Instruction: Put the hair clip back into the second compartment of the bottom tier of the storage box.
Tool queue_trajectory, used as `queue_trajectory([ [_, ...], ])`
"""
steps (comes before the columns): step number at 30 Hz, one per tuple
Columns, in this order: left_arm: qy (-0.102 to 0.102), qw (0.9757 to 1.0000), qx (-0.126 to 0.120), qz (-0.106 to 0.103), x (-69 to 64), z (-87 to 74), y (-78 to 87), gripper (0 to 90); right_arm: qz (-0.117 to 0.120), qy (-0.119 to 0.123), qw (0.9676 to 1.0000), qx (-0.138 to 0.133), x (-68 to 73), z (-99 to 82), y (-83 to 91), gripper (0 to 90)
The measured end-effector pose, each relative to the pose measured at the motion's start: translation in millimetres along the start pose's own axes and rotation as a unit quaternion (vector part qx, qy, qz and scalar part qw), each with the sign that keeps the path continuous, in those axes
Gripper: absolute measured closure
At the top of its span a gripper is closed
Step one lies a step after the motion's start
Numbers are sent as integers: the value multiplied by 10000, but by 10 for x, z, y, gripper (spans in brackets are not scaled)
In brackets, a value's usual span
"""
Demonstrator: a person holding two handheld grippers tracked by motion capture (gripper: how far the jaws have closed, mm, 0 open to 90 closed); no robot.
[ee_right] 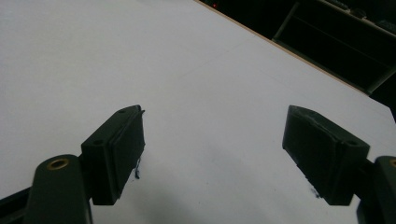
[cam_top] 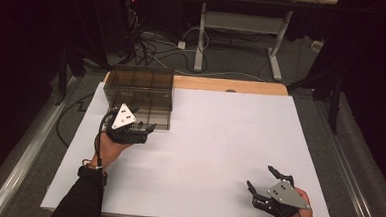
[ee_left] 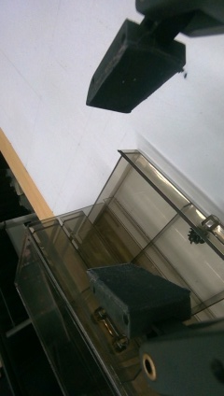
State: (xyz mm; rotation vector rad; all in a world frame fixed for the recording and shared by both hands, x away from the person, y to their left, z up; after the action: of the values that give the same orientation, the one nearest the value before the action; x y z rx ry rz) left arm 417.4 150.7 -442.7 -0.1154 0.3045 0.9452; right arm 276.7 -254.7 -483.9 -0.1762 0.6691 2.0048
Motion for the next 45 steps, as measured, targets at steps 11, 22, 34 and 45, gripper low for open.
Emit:
queue_trajectory([
  [11, -38, 9997, 13, -243, -162, 12, 4, 151, -31, -24, 10000, 7, -3, -2, 0, 211],
  [22, -87, 9991, 45, -409, -284, 2, 6, 151, -17, 10, 10000, 1, 3, 1, -1, 211],
  [34, -177, 9979, 104, -616, -430, -15, 13, 151, 0, 30, 10000, 0, 11, 4, -6, 211],
  [45, -248, 9967, 129, -766, -550, -41, 22, 151, 10, 50, 10000, 4, 20, 7, -10, 211],
])
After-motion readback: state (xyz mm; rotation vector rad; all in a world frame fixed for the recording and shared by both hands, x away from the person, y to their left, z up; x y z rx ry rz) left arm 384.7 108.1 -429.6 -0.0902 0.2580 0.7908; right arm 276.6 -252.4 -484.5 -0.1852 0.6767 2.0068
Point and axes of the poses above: each handheld gripper's, and its own axes: y roughly backward along the jaws, z roughly out of its top, x roughly to its left, the point moved 2 cm from there along -y, roughly forward along the jaws, and after that the axes turned 3 degrees about y, right-handed, at the moved point
